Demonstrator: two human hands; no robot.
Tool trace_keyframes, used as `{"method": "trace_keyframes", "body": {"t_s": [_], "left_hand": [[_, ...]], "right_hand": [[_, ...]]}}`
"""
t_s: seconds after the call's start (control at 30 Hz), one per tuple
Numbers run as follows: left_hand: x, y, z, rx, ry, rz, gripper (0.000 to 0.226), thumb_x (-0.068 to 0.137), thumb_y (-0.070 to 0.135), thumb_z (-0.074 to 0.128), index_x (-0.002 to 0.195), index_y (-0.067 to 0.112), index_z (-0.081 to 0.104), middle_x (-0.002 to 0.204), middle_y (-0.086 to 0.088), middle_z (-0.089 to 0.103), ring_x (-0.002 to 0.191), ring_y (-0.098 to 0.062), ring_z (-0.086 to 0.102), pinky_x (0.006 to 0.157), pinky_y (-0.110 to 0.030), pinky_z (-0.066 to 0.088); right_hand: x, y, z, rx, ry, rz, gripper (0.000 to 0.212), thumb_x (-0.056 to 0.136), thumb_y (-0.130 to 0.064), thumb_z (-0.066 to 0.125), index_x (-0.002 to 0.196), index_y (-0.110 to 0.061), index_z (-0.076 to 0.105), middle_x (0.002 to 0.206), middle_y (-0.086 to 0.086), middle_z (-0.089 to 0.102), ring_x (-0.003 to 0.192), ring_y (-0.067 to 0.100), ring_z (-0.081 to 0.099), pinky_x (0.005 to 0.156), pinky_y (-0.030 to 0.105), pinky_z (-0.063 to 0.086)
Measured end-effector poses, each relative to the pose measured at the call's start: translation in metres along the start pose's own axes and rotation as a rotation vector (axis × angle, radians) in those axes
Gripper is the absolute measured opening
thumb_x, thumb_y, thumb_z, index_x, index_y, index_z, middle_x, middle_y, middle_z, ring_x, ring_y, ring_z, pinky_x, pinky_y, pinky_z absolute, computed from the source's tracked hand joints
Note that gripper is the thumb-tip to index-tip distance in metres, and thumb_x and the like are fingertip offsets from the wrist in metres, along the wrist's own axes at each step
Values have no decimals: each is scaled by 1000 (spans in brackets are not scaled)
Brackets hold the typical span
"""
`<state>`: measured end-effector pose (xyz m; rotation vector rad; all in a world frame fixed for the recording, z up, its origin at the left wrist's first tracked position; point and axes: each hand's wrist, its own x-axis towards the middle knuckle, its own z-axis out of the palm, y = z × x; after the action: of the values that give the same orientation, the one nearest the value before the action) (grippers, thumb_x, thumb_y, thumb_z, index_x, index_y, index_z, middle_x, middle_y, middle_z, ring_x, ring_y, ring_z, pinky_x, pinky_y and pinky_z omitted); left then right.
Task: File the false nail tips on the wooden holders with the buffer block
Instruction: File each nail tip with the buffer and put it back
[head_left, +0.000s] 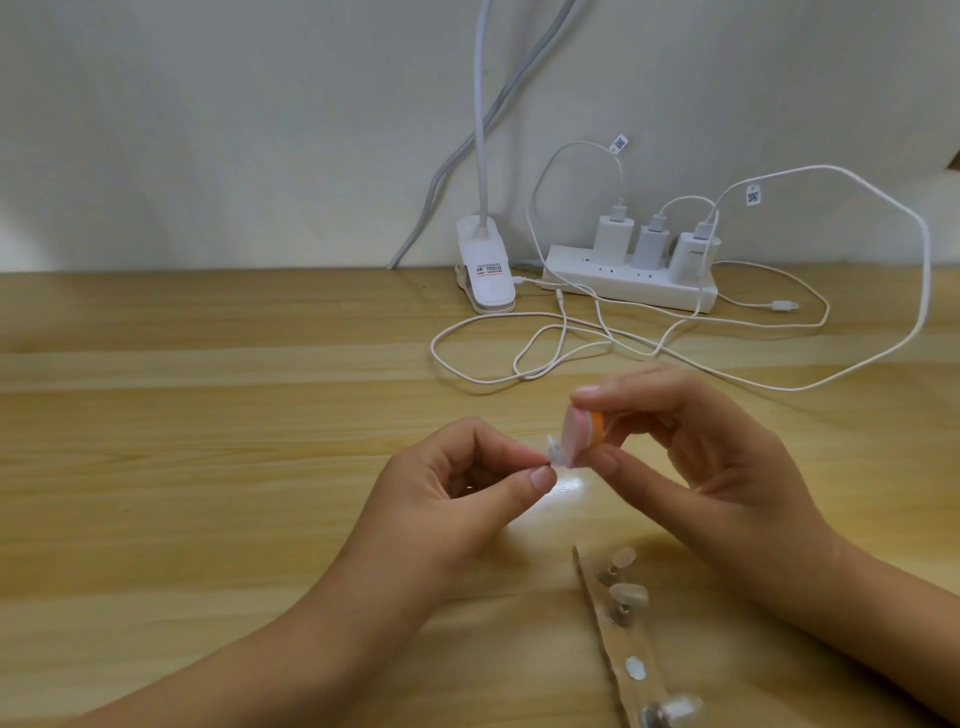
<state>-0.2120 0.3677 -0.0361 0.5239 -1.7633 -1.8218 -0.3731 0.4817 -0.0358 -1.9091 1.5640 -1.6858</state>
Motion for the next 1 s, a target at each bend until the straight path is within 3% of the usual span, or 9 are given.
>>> {"method": "trace_keyframes", "body": {"t_s": [0.13,0.27,0.37,0.57,0.83,1.0], "left_hand": [[-1,1,0,-7,-7,6,10,66,27,83,70,25,73,74,3,71,68,-5,60,64,-14,46],[-1,2,1,-7,3,7,7,64,28,76,70,26,73,71,5,69,66,-5,58,63,-14,45],[-2,2,0,1,-2,4,8,64,29,76,71,25,73,74,2,70,68,-5,59,64,-14,46],[-2,0,-1,20,-2,-5,12,66,27,81,74,23,74,74,2,70,69,-6,60,66,-16,47],[-1,-2,-2,32,8,-14,7,67,26,78,73,26,75,77,3,74,71,-4,65,67,-14,50],[-1,-4,-2,29,22,-7,6,67,28,77,72,28,74,72,6,71,69,-4,63,65,-14,48]], "right_hand": [[-1,1,1,32,-40,56,27,90,-14,64,117,-12,63,106,0,67,97,25,66,86,42,55],[-1,-1,1,37,-28,21,28,92,-14,64,119,-15,62,108,-1,65,99,25,65,88,35,54],[-1,-1,2,49,-47,74,26,91,-19,64,118,-15,64,106,0,66,98,26,66,88,42,55],[-1,-4,1,18,-42,44,27,91,-16,63,118,-14,65,107,0,64,100,28,64,87,42,54],[-1,-2,2,-6,-3,56,27,91,-17,63,118,-19,67,108,-5,63,101,23,62,90,31,50],[-1,-2,1,-9,-8,81,24,90,-20,65,114,-17,68,105,-5,65,99,26,62,86,42,51]]}}
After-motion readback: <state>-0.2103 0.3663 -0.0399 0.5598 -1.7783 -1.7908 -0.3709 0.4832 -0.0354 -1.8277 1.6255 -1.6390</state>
